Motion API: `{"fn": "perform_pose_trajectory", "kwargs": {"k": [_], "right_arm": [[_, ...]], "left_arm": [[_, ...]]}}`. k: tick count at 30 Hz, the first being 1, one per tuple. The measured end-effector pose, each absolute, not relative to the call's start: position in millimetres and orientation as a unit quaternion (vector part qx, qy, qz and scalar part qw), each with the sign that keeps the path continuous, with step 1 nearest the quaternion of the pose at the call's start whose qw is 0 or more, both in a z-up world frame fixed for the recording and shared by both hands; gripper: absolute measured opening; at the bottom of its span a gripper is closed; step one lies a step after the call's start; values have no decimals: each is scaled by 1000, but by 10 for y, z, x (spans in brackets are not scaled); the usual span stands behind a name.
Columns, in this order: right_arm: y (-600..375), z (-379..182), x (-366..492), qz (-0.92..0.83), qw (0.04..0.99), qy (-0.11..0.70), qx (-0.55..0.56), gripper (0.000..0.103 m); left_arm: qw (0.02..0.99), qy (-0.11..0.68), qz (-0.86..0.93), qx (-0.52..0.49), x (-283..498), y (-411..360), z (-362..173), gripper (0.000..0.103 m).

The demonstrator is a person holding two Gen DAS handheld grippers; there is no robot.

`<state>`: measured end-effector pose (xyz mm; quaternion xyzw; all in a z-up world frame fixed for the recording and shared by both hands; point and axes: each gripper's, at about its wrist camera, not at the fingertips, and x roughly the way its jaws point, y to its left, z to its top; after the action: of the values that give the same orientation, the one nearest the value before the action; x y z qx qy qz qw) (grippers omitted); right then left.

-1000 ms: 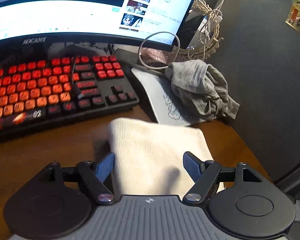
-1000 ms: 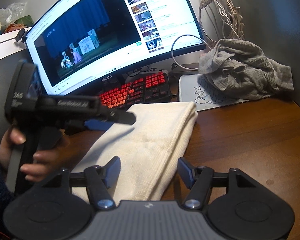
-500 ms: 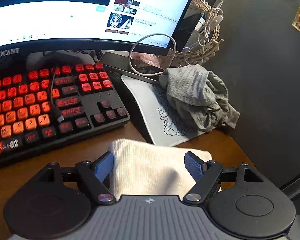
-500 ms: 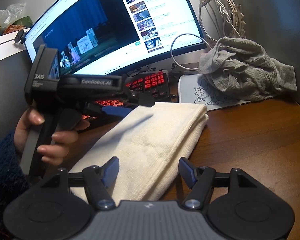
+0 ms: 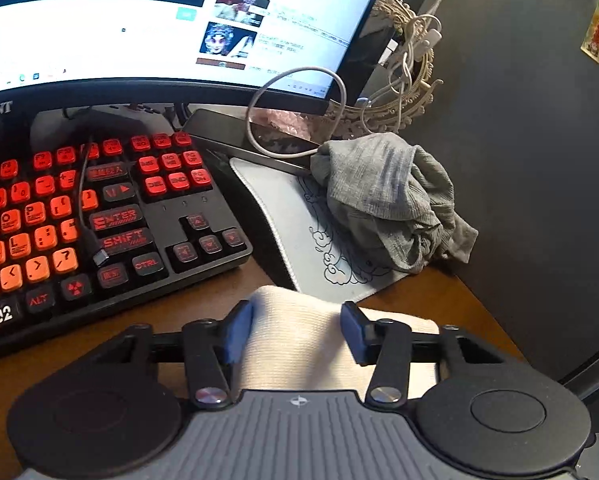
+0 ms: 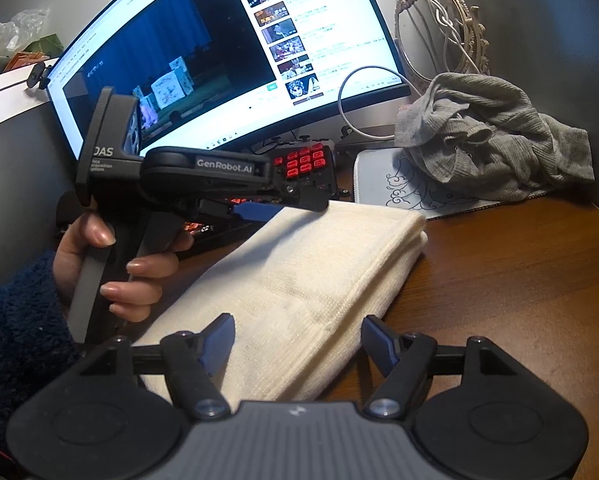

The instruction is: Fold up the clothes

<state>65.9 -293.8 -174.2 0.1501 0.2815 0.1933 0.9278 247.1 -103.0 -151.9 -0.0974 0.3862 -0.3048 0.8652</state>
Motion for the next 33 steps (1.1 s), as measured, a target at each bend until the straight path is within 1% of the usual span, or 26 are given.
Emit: {"fn": "perform_pose_trajectory", "kwargs": {"k": [1, 2, 3, 5, 6, 9, 17, 19, 26, 33], "right_arm": [[-2931, -1741, 641, 192, 928, 282, 151, 71], [-2924, -1740, 623, 190, 928, 283, 152, 71], [-2917, -1739, 605, 189, 928, 283, 152, 71], [-2904, -1737, 568, 186, 928, 284, 154, 70], [-2897, -1736, 550, 185, 928, 285, 155, 70], [-2876, -1733, 495, 181, 928, 287, 157, 70], [-2821, -1726, 350, 169, 927, 291, 163, 70], [-2796, -1733, 309, 166, 927, 293, 164, 70], [-2821, -1755, 236, 148, 925, 299, 184, 70], [-3047, -1751, 98, 141, 925, 295, 192, 70]], "left_arm": [[863, 391, -303, -103, 2476, -1002, -1521, 45], [861, 396, -301, -108, 2472, -975, -1518, 49], [860, 399, -299, -110, 2456, -950, -1509, 58], [860, 397, -301, -109, 2373, -877, -1477, 69], [861, 396, -303, -105, 2321, -847, -1466, 71], [856, 402, -308, -100, 2156, -746, -1462, 74], [833, 433, -321, -125, 1709, -554, -1585, 74], [830, 437, -320, -132, 1624, -567, -1621, 77], [839, 431, -307, -125, 1381, -726, -1629, 79], [823, 443, -336, -116, 1113, -920, -1646, 79]]}}
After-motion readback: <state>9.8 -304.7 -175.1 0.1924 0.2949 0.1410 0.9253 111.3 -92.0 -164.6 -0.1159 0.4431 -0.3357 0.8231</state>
